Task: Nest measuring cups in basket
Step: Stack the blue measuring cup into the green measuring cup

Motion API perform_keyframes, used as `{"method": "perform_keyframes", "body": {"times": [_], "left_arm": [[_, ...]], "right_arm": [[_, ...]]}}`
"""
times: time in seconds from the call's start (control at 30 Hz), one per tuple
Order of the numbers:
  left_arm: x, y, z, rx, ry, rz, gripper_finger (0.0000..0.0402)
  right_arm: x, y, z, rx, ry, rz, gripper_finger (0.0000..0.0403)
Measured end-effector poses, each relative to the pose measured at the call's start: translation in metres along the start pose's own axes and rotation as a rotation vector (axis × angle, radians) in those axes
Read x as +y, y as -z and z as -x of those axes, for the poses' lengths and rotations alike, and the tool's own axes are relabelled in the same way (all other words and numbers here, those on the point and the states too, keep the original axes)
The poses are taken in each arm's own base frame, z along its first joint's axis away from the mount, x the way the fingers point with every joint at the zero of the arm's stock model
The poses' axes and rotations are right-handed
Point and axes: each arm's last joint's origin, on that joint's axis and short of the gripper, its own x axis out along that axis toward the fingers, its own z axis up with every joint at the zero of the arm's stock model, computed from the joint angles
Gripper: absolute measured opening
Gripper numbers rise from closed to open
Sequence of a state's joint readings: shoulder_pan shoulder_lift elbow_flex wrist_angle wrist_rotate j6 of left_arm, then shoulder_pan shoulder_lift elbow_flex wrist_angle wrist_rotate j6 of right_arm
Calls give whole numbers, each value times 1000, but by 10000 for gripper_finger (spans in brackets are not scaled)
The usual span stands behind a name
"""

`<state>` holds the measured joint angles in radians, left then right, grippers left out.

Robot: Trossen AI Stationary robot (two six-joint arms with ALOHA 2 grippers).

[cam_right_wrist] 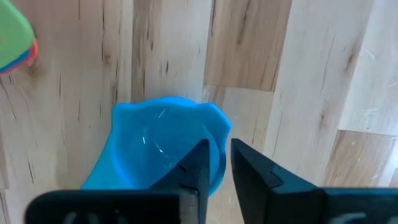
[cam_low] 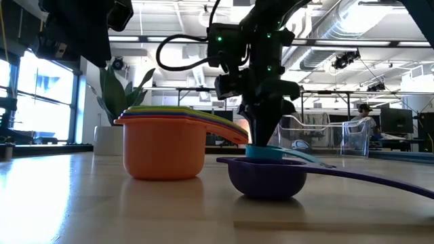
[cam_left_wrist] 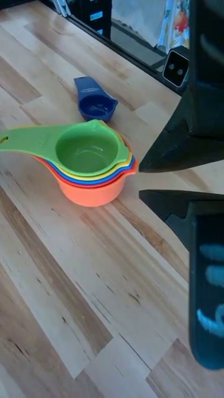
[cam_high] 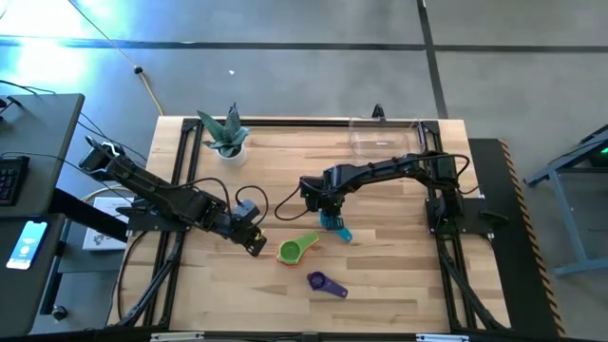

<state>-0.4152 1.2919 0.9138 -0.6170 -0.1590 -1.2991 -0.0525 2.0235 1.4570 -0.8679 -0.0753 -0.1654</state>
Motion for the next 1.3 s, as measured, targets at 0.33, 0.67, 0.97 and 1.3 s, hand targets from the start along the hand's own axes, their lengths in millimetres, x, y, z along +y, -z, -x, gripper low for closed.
{"method": "perform_keyframes", "body": {"times": [0.33, 0.67, 0.97, 1.3], "left_arm": [[0, 0, 0, 17, 6, -14, 46], [0, 0, 0, 17, 6, -13, 46], [0, 0, 0, 17, 6, -9, 46], [2, -6, -1, -16, -7, 11, 46]], "right_arm": [[1, 4, 12, 12, 21, -4, 96], [4, 4, 45, -108, 37, -118, 97], [26, -19, 59, -364, -25, -74, 97], [42, -35, 51, -482, -36, 4, 98]]}}
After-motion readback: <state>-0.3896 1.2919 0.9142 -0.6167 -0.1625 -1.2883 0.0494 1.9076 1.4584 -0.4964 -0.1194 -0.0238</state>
